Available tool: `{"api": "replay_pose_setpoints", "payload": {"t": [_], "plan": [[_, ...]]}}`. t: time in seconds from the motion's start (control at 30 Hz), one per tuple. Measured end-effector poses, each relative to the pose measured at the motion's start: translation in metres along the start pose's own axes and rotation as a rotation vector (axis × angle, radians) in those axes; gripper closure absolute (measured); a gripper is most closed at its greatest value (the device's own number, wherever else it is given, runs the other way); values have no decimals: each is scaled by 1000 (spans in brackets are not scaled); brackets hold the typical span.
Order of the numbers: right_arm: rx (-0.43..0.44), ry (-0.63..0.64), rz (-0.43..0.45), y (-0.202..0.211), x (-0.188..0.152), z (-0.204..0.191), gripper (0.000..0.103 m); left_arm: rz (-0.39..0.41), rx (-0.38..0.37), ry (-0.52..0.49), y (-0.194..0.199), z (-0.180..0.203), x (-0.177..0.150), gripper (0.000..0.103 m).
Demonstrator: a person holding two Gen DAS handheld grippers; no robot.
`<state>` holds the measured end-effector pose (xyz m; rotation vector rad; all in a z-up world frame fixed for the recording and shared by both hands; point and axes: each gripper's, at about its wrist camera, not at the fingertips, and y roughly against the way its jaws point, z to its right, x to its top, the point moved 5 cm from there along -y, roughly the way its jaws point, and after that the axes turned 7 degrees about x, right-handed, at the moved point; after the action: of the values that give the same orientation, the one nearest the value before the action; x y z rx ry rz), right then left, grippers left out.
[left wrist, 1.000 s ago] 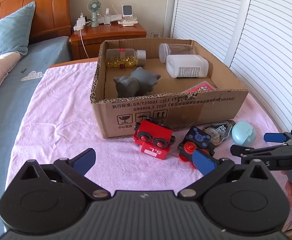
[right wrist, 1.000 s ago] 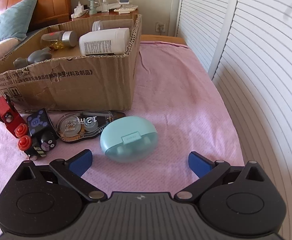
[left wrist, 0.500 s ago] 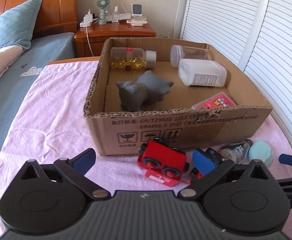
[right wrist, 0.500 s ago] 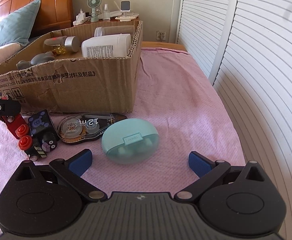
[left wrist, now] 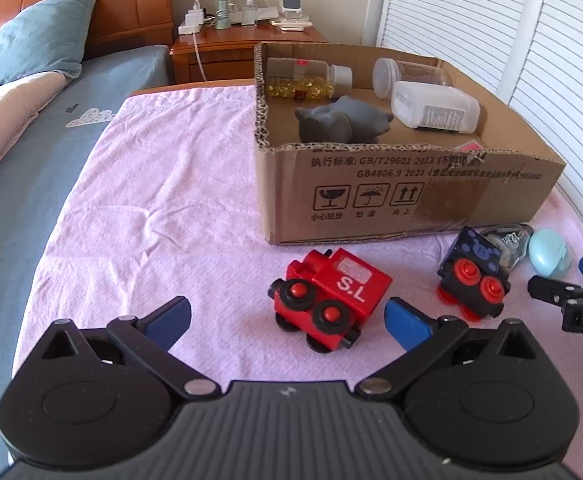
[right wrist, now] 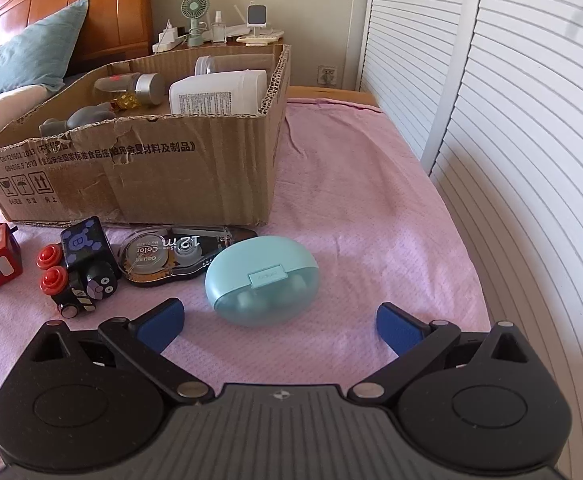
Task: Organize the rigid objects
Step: 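Move the right gripper toward the teal round case while the left gripper approaches the red S.L train, then grasp the teal round case with the right gripper while the left gripper grasps the red S.L train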
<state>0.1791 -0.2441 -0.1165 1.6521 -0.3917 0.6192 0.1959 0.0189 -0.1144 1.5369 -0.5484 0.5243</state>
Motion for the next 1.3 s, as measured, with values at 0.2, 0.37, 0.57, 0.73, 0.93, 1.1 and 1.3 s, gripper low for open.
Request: {"api": "replay_pose_setpoints", "payload": {"t": [0.2,0.37,0.57,0.73,0.93,1.1,1.3], "plan": [[-23,-25,-5,-5,6,5,0,4,-17,-30,-8,7,2,1],[-61,-63,-7,-2,4,17,0,-9,-24,-49,-14,9,0,1],[-112,-82,-16,6,-2,29,0,-10,-28,-86,-15,12,-3,1],[-74,-74,19,0,2,18,12,5,-38,-115,-15,15,-5,1],[-76,-67,37,-8,14,11,22,55,-86,-174,-11,19,0,5],[-78,-72,35,-8,16,15,23,83,-128,-259,-5,28,4,6],[-97,-93,40,-3,10,25,23,55,-213,-304,3,39,-4,7]]}}
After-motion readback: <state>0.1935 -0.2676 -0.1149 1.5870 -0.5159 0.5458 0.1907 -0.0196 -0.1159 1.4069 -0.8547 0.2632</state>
